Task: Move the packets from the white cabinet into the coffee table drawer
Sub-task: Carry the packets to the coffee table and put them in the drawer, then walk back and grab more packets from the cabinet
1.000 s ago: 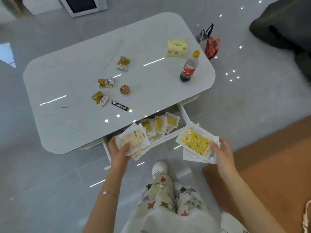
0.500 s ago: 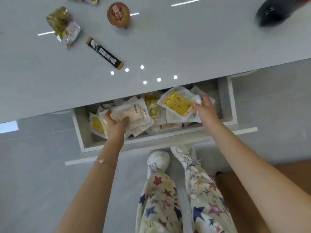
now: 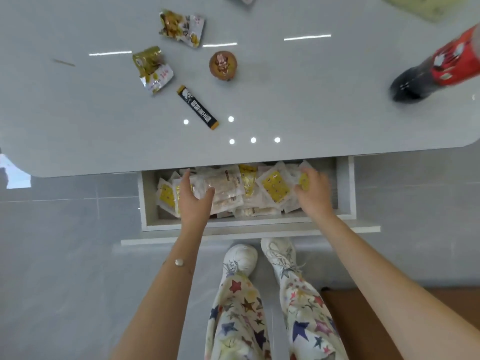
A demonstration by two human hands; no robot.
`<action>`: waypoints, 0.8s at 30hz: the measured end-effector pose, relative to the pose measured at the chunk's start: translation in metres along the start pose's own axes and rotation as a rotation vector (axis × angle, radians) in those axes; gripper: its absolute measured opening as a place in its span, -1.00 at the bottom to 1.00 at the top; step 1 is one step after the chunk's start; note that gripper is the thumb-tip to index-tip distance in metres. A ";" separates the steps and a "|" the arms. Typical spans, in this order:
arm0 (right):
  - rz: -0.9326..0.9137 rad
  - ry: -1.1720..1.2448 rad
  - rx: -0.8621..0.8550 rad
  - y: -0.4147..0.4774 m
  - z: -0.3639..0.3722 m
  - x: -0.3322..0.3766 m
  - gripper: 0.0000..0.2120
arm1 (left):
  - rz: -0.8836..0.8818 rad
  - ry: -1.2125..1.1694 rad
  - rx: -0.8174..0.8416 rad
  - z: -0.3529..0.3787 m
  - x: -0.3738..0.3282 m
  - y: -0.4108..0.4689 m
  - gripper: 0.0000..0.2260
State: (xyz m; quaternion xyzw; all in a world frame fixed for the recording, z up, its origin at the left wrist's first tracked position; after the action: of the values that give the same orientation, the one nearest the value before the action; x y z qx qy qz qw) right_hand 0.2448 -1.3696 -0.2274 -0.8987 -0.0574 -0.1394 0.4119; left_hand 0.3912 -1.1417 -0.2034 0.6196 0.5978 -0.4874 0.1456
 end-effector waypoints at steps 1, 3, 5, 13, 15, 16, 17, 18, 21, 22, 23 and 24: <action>-0.074 -0.048 -0.015 -0.016 -0.015 0.010 -0.58 | 0.045 -0.008 0.041 -0.011 -0.020 -0.007 -0.42; -0.191 -0.112 -0.046 -0.051 -0.048 0.033 -0.62 | 0.158 0.029 0.104 -0.037 -0.065 -0.024 -0.46; -0.294 -0.192 -0.085 -0.087 -0.084 0.059 -0.61 | 0.315 0.155 0.124 -0.068 -0.113 -0.039 -0.48; -0.498 -0.557 -0.203 -0.234 -0.219 0.151 -0.52 | 0.606 0.779 0.190 -0.174 -0.275 -0.108 -0.42; -0.524 -0.621 -0.216 -0.268 -0.240 0.161 -0.48 | 0.661 0.864 0.239 -0.192 -0.304 -0.134 -0.41; -0.545 -0.650 -0.221 -0.283 -0.247 0.163 -0.45 | 0.705 0.889 0.248 -0.197 -0.315 -0.148 -0.41; -0.567 -0.685 -0.230 -0.296 -0.252 0.165 -0.43 | 0.741 0.906 0.258 -0.201 -0.324 -0.161 -0.40; -0.587 -0.720 -0.242 -0.308 -0.258 0.165 -0.41 | 0.754 0.914 0.273 -0.203 -0.331 -0.174 -0.39; -0.613 -0.793 -0.266 -0.337 -0.267 0.165 -0.37 | 0.647 0.867 0.289 -0.214 -0.338 -0.197 -0.36; -0.614 -0.807 -0.268 -0.344 -0.267 0.168 -0.36 | 0.603 0.864 0.276 -0.218 -0.339 -0.200 -0.35; -0.608 -0.825 -0.263 -0.349 -0.267 0.171 -0.35 | 0.570 0.886 0.274 -0.222 -0.340 -0.203 -0.35; -0.603 -0.843 -0.253 -0.354 -0.266 0.175 -0.34 | 0.550 0.913 0.277 -0.225 -0.341 -0.204 -0.34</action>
State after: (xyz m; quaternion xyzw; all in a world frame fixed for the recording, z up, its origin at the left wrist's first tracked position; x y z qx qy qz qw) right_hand 0.2803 -1.3407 0.2465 -0.8631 -0.4563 0.1156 0.1830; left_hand 0.3720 -1.1248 0.2526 0.9148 0.3466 -0.1872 -0.0898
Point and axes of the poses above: each hand's wrist, its own y-axis towards the middle knuckle, its own z-axis out of the palm, x = y × z, the point moved 4 cm from there along y, towards the middle knuckle, and after that the axes turned 15 degrees about z, right-handed, at the moved point
